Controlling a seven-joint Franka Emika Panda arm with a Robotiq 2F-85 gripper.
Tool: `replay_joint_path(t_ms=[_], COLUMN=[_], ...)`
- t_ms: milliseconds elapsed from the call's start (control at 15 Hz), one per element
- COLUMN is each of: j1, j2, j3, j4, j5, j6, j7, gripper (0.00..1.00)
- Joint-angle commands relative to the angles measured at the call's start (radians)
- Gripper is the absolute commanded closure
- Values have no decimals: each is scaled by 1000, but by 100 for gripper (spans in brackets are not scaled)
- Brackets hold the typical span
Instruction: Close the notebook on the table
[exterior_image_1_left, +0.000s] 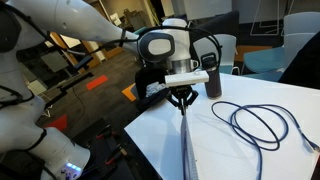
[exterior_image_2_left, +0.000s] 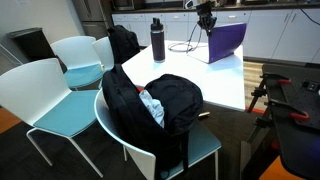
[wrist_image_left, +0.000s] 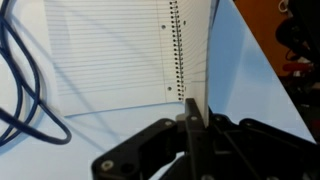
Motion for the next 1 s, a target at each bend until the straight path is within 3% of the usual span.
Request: replay_joint_path(t_ms=[0,67,133,400,600,800,933], j1=[27,26,25,17,22,25,29], j2=[73,82,93,100,36,-63,-148], j3=[-20,-18,-17,-16,-29,-45,-53], j4=[69,66,63,31,-50,-163,-229], j5=[-104,-122,-132,-126,-117,-104,-70], j6=[43,85,131,247,299,309,194], j7=[-36,-34,-20,-9,35,120,187], gripper=[99,81,69,41,17,0,0])
